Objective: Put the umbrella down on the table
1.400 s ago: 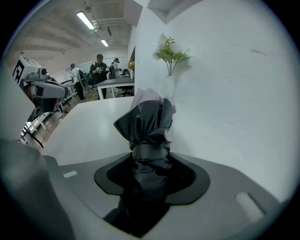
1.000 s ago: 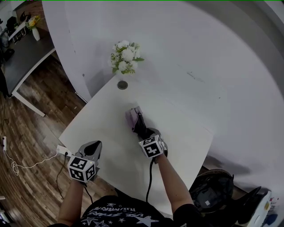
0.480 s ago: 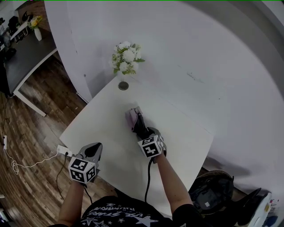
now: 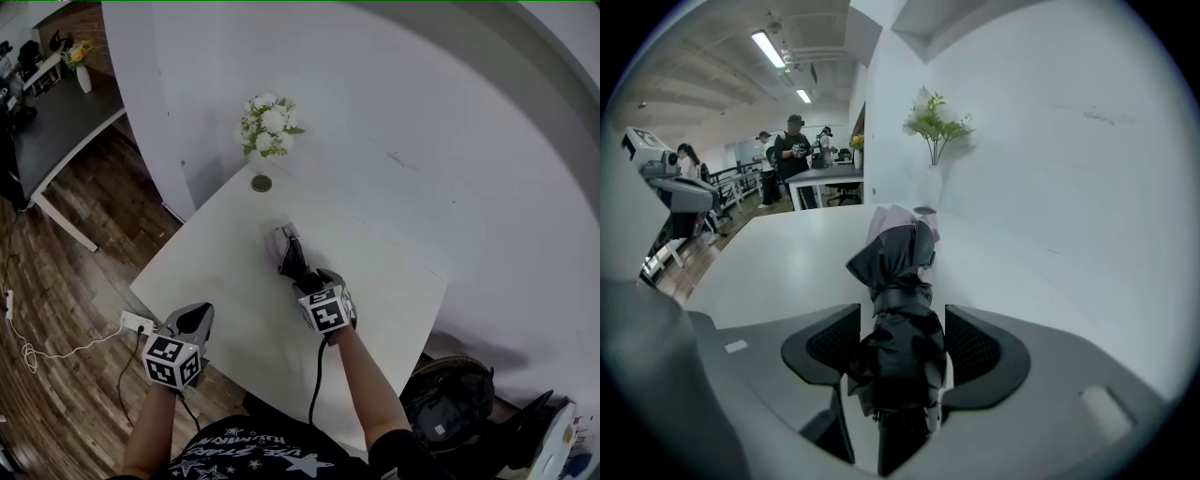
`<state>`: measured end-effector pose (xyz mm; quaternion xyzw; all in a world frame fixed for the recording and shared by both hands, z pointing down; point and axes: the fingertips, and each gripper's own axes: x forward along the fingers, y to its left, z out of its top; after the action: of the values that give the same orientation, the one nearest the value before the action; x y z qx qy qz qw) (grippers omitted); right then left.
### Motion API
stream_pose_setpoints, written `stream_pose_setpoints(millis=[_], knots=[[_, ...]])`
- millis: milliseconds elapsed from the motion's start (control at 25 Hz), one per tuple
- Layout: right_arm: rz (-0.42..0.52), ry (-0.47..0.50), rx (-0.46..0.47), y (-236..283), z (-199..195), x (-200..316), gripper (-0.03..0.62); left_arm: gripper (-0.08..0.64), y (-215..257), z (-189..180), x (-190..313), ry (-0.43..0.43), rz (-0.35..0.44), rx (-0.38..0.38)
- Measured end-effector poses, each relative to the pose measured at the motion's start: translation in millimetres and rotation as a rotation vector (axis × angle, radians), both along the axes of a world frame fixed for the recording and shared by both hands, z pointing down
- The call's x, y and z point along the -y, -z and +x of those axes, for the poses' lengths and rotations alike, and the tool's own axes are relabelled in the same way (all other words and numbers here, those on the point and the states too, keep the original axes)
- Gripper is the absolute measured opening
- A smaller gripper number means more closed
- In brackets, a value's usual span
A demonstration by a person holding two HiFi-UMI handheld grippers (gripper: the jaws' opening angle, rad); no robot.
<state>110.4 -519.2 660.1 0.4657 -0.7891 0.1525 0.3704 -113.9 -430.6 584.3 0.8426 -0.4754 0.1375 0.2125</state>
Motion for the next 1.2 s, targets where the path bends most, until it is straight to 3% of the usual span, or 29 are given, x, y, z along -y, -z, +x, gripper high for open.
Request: stream_pose_setpoints(millis=[240, 720, 1200], knots=[[0.086, -0.016, -0.026, 20, -2, -32, 0.283, 0.003, 11, -14, -30, 0.010, 0.030, -0.014], [0.178, -0.022, 0.031, 61, -19, -109, 0.256, 0.003, 33, -27, -108, 0.009, 0.076, -0.019], [0.296, -0.056, 0.080, 103, -39, -203, 0.144, 0.003, 49, -49, -207, 0.045, 0.111, -0.023]])
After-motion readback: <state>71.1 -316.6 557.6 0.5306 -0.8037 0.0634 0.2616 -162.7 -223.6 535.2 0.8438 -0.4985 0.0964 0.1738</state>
